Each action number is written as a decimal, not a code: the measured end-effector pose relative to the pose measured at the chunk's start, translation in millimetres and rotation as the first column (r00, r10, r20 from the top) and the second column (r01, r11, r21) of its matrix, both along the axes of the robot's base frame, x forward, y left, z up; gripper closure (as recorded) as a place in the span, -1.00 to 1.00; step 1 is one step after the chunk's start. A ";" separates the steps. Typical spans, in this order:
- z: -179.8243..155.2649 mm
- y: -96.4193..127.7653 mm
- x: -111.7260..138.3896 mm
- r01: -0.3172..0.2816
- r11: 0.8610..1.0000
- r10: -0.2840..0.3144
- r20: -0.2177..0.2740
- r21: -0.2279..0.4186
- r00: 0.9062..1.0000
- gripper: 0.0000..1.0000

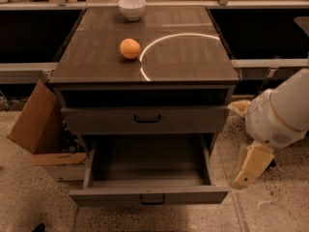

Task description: Close middle drawer

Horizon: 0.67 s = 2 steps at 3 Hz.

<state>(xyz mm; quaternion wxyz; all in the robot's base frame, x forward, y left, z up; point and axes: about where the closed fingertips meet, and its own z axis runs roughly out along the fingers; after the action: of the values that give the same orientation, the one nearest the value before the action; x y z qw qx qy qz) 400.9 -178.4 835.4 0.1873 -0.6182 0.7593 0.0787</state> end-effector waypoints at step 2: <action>-147.2 25.3 -29.8 -0.123 0.991 0.127 -0.088 0.052 0.988 -1.00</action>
Offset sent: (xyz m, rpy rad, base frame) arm -0.0396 0.0320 -0.2032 0.0768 0.1277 0.1779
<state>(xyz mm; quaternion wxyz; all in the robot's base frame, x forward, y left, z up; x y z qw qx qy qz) 371.1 -153.1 688.2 0.1617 -0.6557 0.7249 0.1361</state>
